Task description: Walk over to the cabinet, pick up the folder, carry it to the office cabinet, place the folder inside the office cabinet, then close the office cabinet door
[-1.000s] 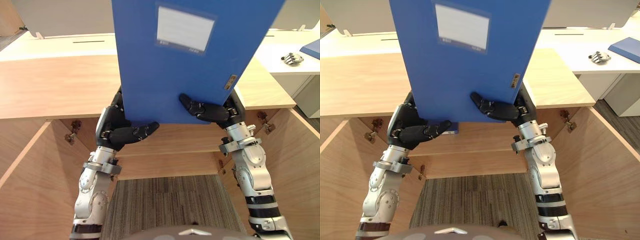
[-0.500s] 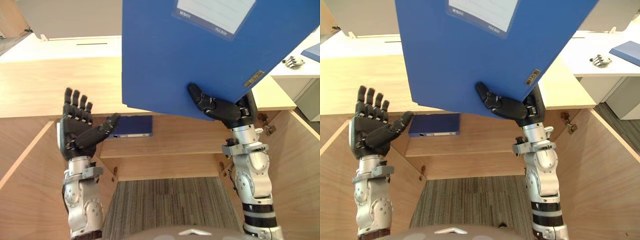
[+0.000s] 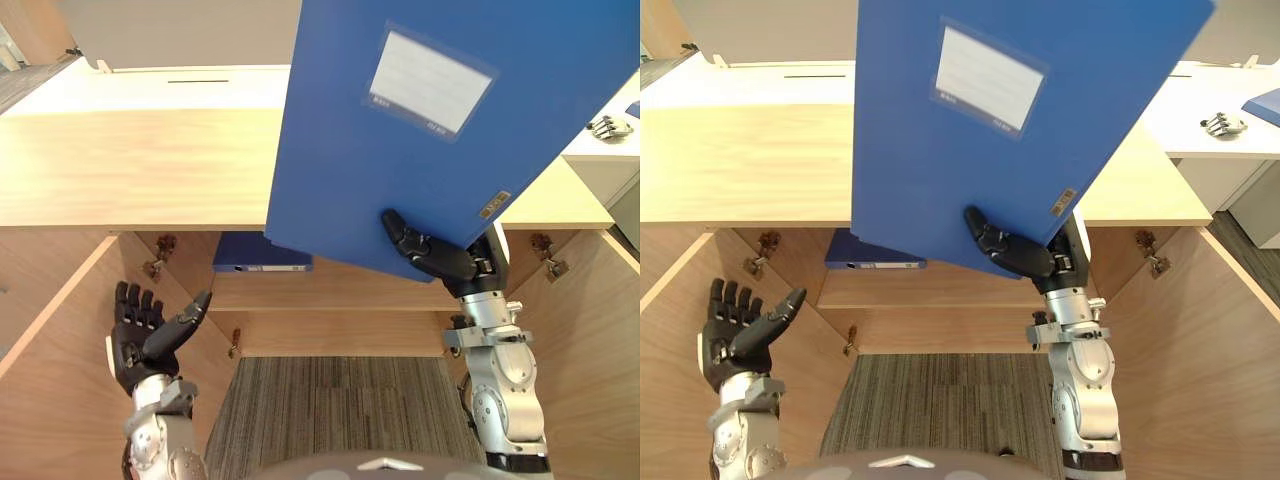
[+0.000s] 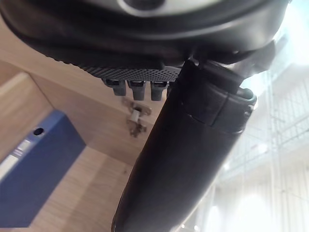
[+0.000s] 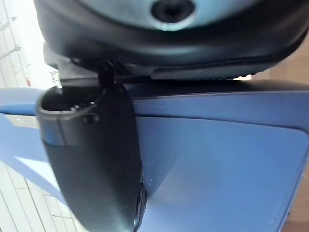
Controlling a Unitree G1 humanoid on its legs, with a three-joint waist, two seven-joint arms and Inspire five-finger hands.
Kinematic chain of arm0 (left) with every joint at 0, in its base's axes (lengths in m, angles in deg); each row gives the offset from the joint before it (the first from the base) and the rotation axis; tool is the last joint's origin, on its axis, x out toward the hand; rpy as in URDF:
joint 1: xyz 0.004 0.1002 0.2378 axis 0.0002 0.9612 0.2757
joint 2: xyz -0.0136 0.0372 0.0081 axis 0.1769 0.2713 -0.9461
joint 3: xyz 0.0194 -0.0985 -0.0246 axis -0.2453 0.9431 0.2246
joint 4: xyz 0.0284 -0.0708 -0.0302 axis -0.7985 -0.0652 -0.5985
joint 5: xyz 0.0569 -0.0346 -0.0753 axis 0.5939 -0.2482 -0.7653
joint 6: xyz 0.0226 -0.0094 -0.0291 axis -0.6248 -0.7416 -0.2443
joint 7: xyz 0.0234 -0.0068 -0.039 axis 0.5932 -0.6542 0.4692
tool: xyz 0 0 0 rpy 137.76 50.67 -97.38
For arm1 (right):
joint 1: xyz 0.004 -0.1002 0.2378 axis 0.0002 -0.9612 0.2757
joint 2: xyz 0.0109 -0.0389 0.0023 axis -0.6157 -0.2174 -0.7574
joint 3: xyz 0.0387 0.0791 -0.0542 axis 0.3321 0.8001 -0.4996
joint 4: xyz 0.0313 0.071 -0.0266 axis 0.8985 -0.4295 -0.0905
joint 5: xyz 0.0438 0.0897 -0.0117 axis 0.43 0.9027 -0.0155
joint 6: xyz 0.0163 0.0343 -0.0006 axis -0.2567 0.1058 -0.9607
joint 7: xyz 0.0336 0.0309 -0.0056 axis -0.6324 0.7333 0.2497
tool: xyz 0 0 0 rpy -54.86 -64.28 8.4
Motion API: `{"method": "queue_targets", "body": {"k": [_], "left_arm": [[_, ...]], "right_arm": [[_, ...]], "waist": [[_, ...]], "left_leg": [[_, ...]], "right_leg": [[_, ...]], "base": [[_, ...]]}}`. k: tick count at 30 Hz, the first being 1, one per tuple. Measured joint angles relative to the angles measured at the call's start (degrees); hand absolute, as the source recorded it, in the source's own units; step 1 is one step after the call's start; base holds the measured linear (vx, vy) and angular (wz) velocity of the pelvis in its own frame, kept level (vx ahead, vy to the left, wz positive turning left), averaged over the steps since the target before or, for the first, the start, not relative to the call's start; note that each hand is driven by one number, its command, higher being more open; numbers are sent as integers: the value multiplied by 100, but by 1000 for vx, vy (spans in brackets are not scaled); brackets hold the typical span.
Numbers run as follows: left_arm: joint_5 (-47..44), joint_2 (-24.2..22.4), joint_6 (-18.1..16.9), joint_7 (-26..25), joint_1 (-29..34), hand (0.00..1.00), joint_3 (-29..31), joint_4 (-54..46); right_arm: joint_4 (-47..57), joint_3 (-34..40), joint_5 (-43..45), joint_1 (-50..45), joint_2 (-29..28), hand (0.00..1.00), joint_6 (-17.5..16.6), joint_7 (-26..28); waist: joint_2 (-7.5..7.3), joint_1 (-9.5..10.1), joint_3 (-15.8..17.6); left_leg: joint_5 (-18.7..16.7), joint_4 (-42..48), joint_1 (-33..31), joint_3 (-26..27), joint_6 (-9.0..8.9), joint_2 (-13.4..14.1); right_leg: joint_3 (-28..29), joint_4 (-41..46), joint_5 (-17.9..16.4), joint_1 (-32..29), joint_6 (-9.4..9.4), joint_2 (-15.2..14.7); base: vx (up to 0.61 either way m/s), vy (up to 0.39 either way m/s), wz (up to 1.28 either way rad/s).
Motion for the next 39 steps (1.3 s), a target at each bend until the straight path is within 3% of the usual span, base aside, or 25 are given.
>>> {"method": "queue_targets", "body": {"k": [12,17,19,20,22,23,30,35,39], "left_arm": [[1041,5,298,0,-1,100,-160,1675],[1492,52,388,26,-83,100,-481,2259],[1615,185,389,26,-187,100,-699,2505],[1718,327,400,13,-401,100,-895,2699],[1739,433,400,9,-586,100,-1008,2816],[1833,576,400,-34,-934,100,-1152,2934],[1913,659,382,-194,-1560,100,-1307,3029],[1911,635,386,-236,-1604,100,-1357,3064],[1909,521,387,-250,-1844,100,-1347,2907]], "right_arm": [[-614,-545,-1163,-287,168,0,67,-286],[-856,-688,-1660,-274,266,0,66,-441],[-934,-833,-1814,-167,394,0,62,-539],[-1039,-1070,-1980,116,554,0,20,-610],[-1142,-1232,-2142,352,634,0,-41,-674],[-1389,-1461,-2477,811,709,0,-68,-768],[-1758,-1894,-3239,1609,1065,0,-37,-1108],[-1753,-1894,-3463,1748,1177,0,4,-1347],[-1585,-1866,-3592,2039,1303,0,56,-1428]], "waist": [[-63,45,40],[-73,66,83],[-52,78,242],[-45,77,486],[-51,77,652],[-84,77,906],[-22,104,1500],[-11,110,1541],[-7,224,1554]], "left_leg": [[-4,4,-47,-11,-4,-3],[-16,31,-154,39,-22,3],[-78,189,-223,109,-24,24],[-259,659,-553,161,-8,91],[-397,1076,-897,158,2,134],[-592,1766,-1461,149,48,187],[-1234,3637,-3233,-32,54,389],[-1416,4313,-4095,-47,57,570],[-1463,4686,-4767,-63,62,680]], "right_leg": [[1,-1,-75,-41,-3,-1],[54,30,-89,-181,-3,3],[131,226,-171,-307,6,-3],[243,800,-387,-737,-14,-22],[295,1269,-550,-1117,-29,-50],[363,2040,-802,-1744,-44,-111],[408,3866,-1415,-3478,-71,-245],[479,4413,-1501,-4333,-102,-225],[508,4695,-1501,-4997,-115,-181]], "base": [[0,0,0],[2,-10,-5],[-21,-2,-20],[-70,-5,-22],[-133,-9,-13],[-184,-11,-4],[-174,-22,7],[-123,25,-7],[-92,18,-5]]}}
